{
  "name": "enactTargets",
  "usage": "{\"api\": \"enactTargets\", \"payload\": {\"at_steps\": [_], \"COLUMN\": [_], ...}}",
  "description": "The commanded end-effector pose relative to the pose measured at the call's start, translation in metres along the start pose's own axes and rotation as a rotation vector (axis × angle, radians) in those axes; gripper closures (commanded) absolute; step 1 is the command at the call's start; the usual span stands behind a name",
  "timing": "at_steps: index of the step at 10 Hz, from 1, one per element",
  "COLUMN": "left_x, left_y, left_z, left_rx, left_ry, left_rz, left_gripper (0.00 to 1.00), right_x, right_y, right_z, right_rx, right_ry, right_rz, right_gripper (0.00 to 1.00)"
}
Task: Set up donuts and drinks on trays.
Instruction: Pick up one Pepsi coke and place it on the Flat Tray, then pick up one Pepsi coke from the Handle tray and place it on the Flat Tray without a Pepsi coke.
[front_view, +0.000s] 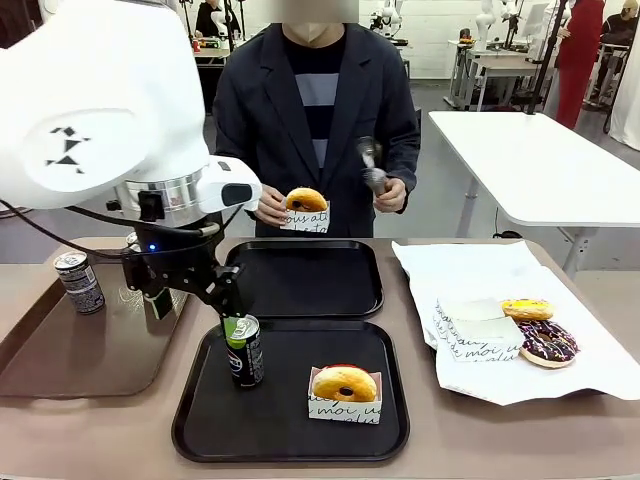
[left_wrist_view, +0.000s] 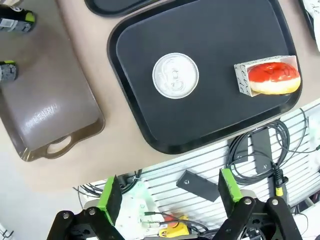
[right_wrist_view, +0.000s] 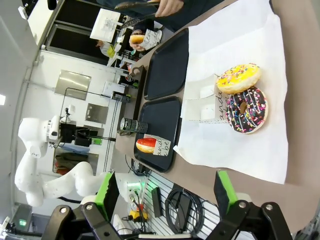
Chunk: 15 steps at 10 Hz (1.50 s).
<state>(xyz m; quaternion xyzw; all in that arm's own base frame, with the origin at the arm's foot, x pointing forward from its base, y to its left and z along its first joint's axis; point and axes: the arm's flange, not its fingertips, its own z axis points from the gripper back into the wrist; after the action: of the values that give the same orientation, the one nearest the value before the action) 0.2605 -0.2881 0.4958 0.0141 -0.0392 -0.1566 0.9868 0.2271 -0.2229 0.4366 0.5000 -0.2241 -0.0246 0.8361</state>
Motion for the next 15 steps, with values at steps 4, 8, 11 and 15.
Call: {"api": "enactTargets", "payload": {"at_steps": [4,8,11,15], "left_x": [0.007,0.004,0.003,-0.016], "left_y": [-0.004,-0.002,0.084,0.215], "left_z": [-0.004,-0.006,0.017,0.014], "left_rx": [-0.005,0.0,-0.309,-0.832], "left_ry": [0.017,0.019,-0.088,-0.197], "left_rz": [-0.006,-0.005,0.147,0.196], "left_gripper": [0.0,0.0,0.0,0.0], "right_x": [0.002,0.002,0.002,0.002], "right_y": [-0.001,-0.001,-0.001,-0.001], "right_z": [0.001,0.001,0.001,0.001], "right_rx": [0.02,0.02,0.02,0.02], "right_ry": [-0.018,-0.018,-0.018,-0.018], "right_rz": [0.016,0.016,0.016,0.016], "right_gripper": [0.0,0.0,0.0,0.0]}}
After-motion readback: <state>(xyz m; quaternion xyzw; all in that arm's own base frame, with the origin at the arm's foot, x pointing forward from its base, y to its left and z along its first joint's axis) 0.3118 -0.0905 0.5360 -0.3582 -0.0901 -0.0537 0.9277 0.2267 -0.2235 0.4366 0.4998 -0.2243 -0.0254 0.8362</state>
